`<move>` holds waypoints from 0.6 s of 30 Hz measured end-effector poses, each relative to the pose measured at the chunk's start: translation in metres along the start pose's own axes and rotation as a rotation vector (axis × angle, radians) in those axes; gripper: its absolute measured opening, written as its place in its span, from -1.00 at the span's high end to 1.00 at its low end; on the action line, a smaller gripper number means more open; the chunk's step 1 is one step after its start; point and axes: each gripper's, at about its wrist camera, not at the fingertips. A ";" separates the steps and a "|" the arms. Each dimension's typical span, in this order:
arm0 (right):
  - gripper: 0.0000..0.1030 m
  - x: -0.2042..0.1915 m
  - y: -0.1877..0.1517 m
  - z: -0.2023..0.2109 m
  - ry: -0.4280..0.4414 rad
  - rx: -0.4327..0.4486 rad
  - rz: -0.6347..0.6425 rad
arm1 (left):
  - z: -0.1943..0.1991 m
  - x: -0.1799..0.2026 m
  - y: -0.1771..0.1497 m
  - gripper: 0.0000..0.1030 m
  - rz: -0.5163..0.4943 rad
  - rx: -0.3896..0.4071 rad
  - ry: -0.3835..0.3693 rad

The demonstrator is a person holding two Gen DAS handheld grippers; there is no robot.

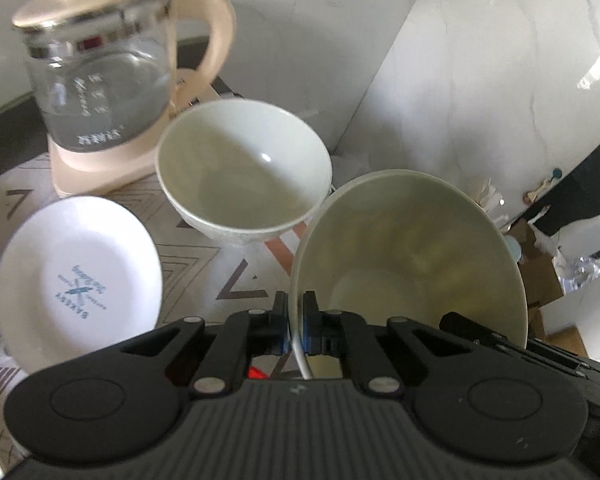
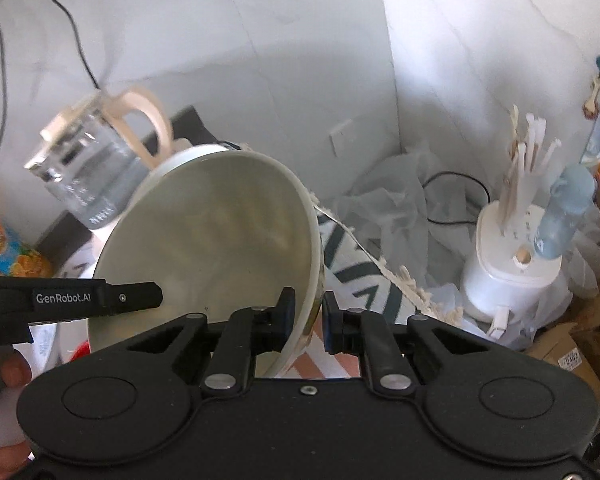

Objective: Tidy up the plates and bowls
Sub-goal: 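Lower the large white bowl into the red-black bowl and open both grippers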

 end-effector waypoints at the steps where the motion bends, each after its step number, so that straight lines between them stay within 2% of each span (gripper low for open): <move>1: 0.72 -0.003 0.000 0.005 0.008 0.004 0.004 | 0.006 0.000 -0.001 0.91 0.002 0.008 0.004; 8: 0.71 -0.017 -0.006 0.030 0.056 0.010 0.041 | 0.045 -0.007 -0.016 0.90 0.037 0.042 0.020; 18: 0.64 -0.051 -0.033 0.049 0.114 -0.027 0.132 | 0.086 -0.029 -0.045 0.90 0.105 0.062 0.051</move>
Point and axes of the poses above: each gripper's, at about its wrist camera, not at the fingertips, and z roughly against the way its jaws point, x to its right, y to its top, and after that the axes turned 12 degrees about -z, right-handed
